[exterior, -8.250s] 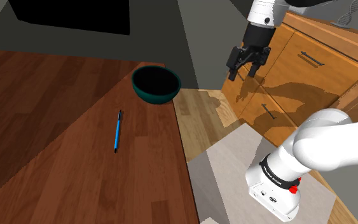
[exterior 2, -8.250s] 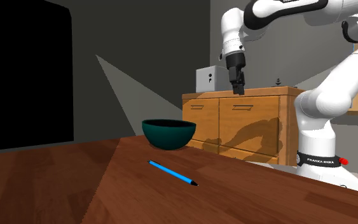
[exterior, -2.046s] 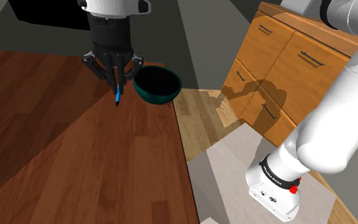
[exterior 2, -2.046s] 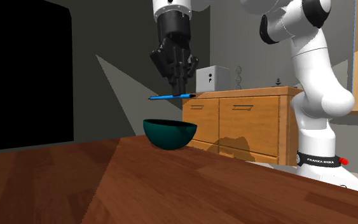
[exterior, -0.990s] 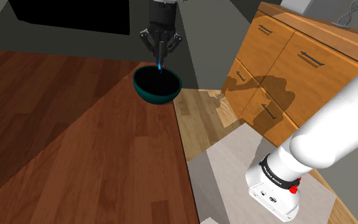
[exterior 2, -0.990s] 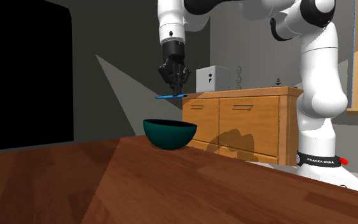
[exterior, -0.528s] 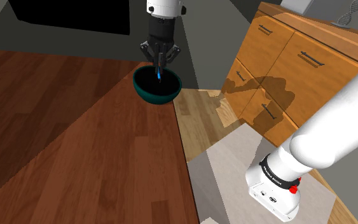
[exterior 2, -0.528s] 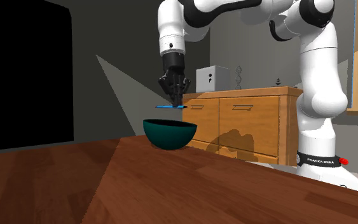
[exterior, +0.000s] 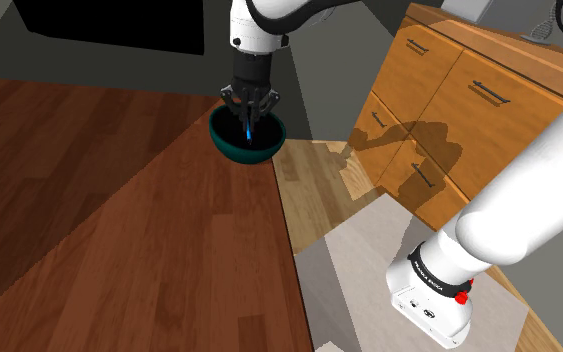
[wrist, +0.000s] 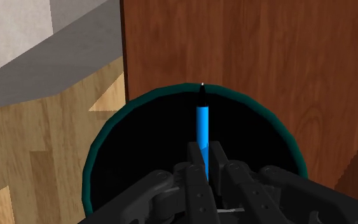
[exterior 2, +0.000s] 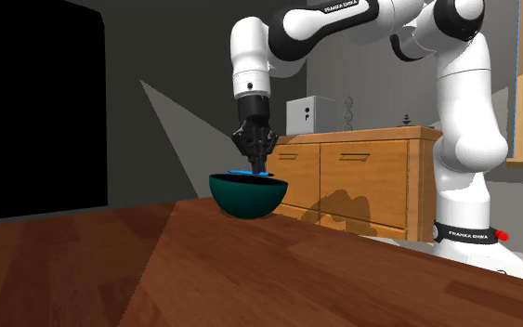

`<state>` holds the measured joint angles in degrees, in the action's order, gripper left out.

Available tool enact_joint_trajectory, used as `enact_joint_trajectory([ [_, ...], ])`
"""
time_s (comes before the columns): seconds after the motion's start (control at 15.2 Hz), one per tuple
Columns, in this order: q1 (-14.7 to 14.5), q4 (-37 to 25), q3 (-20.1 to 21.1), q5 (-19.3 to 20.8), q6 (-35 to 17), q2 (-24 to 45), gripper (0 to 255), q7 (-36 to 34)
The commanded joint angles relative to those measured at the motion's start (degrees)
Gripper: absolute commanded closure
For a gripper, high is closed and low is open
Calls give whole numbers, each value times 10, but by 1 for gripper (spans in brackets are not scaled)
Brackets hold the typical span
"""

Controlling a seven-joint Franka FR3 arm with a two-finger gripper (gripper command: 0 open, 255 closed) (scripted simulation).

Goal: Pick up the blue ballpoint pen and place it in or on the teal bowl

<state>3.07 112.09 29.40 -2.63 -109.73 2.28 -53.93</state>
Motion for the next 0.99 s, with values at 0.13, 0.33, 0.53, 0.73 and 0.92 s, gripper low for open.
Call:
enact_joint_trajectory([
  [0.13,0,6,0,1,-8,1,255,0],
  [0.33,0,6,0,1,-8,1,255,0],
  [0.53,0,6,0,1,-8,1,0,0],
  [0.73,0,6,0,1,-8,1,0,0],
  [0.92,1,-26,-1,-2,30,-5,0,1],
])
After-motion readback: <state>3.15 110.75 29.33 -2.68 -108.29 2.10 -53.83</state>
